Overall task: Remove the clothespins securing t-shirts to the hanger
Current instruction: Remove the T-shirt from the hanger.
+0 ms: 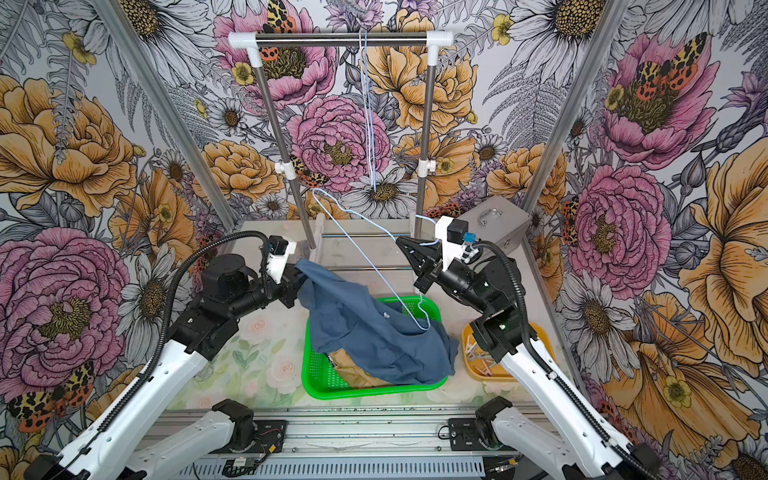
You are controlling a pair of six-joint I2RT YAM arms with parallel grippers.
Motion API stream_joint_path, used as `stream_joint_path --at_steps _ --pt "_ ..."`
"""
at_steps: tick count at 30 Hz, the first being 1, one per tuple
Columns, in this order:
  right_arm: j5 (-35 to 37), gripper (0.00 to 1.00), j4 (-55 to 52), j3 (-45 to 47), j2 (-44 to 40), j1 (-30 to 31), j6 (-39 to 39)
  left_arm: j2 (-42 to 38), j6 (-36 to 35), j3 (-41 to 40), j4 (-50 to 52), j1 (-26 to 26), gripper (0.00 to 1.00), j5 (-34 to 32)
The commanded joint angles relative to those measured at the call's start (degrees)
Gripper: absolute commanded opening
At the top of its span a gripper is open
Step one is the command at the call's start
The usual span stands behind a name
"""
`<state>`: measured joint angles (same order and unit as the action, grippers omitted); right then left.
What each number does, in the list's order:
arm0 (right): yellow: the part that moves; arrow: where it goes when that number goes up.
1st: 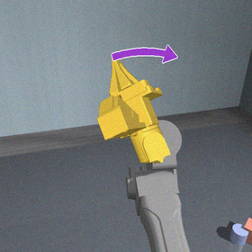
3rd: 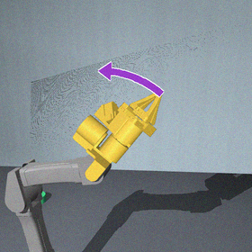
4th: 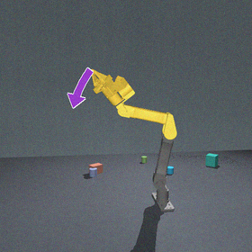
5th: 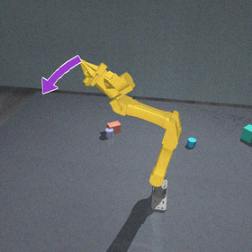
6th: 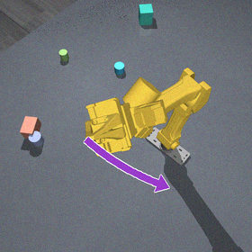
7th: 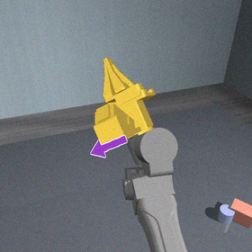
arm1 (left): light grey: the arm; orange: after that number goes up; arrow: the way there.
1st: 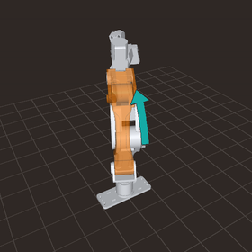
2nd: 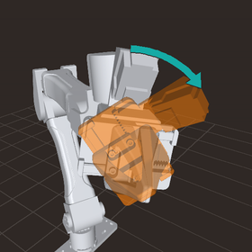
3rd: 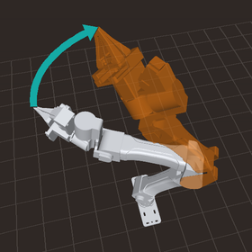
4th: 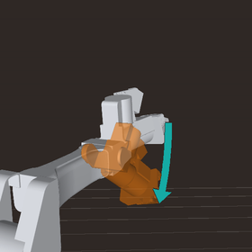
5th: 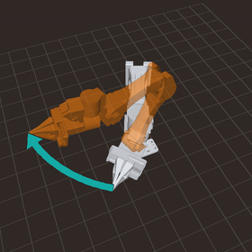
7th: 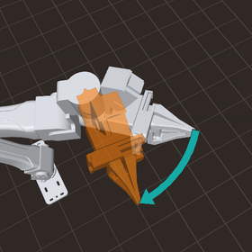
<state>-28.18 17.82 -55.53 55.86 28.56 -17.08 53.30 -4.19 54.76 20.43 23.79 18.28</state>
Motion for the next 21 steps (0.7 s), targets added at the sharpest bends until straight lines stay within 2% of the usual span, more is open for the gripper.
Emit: stream_joint_path --at_steps 1,7,9,11,14,16,18,21 --pt "5.66 0.0 11.38 -4.77 3.37 3.32 1.13 -1.35 1.42 0.25 -1.0 1.98 0.0 -3.92" --pt "8.99 0.0 11.12 -8.21 4.19 4.58 3.91 -3.44 3.01 -1.46 -1.0 2.4 0.0 -5.13" --pt "9.75 0.0 8.98 -8.09 2.2 4.5 5.36 -3.91 3.07 0.05 0.7 1.15 0.0 -8.93" --pt "10.46 0.0 6.3 -7.72 -0.49 4.41 6.92 -5.28 5.66 1.19 1.33 -3.86 0.0 -12.21" --pt "11.2 0.0 1.8 -7.05 -4.12 4.32 8.92 -7.35 12.51 1.13 -1.42 -16.95 0.0 -5.6" --pt "12.03 0.0 -0.55 -6.26 -6.24 4.14 9.77 -7.59 14.04 1.77 -1.87 -21.01 0.0 -1.81" --pt "12.67 0.0 -1.4 -5.37 -7.58 3.98 10.18 -7.93 13.66 1.97 -1.96 -19.99 0.0 -1.32" --pt "13.54 0.0 -1.85 -4.72 -8.79 3.71 10.39 -7.66 11.24 1.65 -1.97 -12.18 0.0 -3.33"
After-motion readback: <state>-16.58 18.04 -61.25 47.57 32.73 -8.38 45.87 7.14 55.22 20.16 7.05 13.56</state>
